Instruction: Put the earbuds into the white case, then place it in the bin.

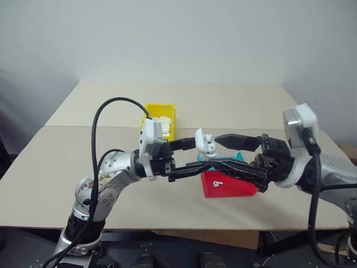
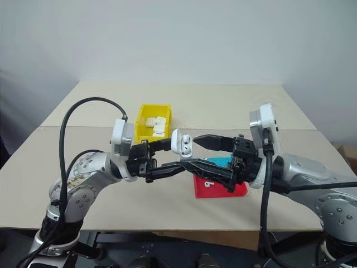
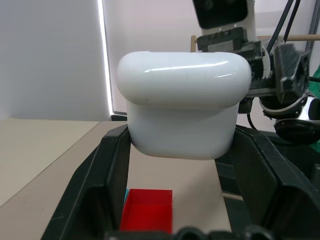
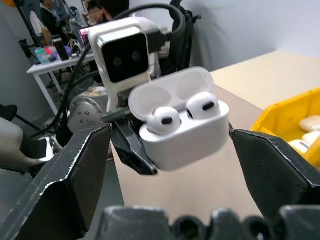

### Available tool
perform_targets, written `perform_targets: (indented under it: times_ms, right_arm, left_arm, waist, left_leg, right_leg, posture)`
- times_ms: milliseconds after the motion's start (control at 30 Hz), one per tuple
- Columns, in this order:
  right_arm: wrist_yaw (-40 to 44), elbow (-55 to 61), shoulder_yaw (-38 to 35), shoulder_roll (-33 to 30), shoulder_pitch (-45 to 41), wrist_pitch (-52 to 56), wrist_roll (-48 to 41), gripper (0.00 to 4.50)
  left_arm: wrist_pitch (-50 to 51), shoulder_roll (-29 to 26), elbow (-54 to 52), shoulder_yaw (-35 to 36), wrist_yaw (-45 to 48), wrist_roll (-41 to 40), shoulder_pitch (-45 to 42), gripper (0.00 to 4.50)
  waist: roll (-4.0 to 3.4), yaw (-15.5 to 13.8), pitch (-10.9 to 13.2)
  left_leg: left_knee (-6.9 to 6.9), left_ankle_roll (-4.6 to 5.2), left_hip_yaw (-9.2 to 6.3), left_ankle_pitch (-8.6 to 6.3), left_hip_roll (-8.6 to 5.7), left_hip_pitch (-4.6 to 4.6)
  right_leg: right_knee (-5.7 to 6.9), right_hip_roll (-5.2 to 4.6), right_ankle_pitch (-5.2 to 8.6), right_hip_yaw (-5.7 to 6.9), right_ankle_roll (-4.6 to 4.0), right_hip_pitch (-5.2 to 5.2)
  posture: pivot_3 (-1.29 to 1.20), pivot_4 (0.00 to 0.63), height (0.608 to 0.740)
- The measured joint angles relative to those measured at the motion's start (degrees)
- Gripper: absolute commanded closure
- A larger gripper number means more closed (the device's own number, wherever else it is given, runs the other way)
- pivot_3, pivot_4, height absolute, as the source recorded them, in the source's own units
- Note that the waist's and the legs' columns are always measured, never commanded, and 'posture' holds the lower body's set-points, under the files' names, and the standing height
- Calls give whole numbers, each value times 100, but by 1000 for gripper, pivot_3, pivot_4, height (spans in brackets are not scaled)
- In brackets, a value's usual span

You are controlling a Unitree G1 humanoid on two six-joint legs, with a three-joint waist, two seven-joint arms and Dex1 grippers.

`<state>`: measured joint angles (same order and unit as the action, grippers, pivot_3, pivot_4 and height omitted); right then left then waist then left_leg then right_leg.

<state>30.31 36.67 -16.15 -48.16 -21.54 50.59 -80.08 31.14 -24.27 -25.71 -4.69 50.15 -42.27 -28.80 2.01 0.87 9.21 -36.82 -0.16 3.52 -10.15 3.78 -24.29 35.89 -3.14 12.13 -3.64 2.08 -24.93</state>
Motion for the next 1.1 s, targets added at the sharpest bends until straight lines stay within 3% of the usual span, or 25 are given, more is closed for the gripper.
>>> perform_targets:
  times_ms: [133,233,433,567,600,933,1100]
  right_arm:
    - [179,-1,-103,-190,77,-3,0,219]
    - [361,-29,-221,-360,89,-5,31,813]
    - [882,-560,-138,-785,-647,-174,829,2886]
    - [1504,-898,522,-878,-1441,-415,1669,4330]
    - [1655,-1033,782,-874,-1729,-434,1900,4459]
    - [3056,-1785,2870,-672,-4107,-499,3860,4459]
    - [3763,-1756,3442,-636,-4365,-519,4463,4459]
  left_arm:
    - [-1,0,5,0,9,-7,-1,1771]
    - [-7,5,30,-4,8,15,-4,1771]
    - [-111,104,317,-206,-14,377,-51,1771]
    - [-271,269,640,-421,-18,705,-201,1771]
    - [-316,297,704,-447,-18,794,-226,1771]
    - [-510,595,990,-798,22,1304,-434,1771]
    - [-512,640,1001,-791,49,1312,-434,1771]
  waist:
    - [0,-2,0]
    - [0,1,0]
    - [1,7,1]
    - [0,12,0]
    - [-1,27,0]
    - [-3,14,0]
    - [-2,-14,0]
  left_leg:
    - [0,0,0,0,0,1]
    - [0,0,0,0,-1,1]
    - [0,0,1,0,-1,2]
    - [1,0,1,0,-1,-1]
    - [1,1,7,0,-1,-2]
    - [8,4,9,-3,0,-16]
    - [6,4,9,-3,-1,-17]
  right_leg:
    - [1,1,0,0,0,0]
    - [0,-1,0,0,0,0]
    - [-1,0,0,0,1,-1]
    - [-2,1,0,-1,0,-6]
    - [-1,0,-1,-7,1,-11]
    - [-2,1,0,-6,-1,-28]
    - [-1,-2,-1,-5,-1,-26]
  posture:
    - [0,150,740]
    - [0,150,740]
    - [0,150,740]
    - [0,150,740]
    - [0,150,740]
    - [0,150,740]
    - [0,150,740]
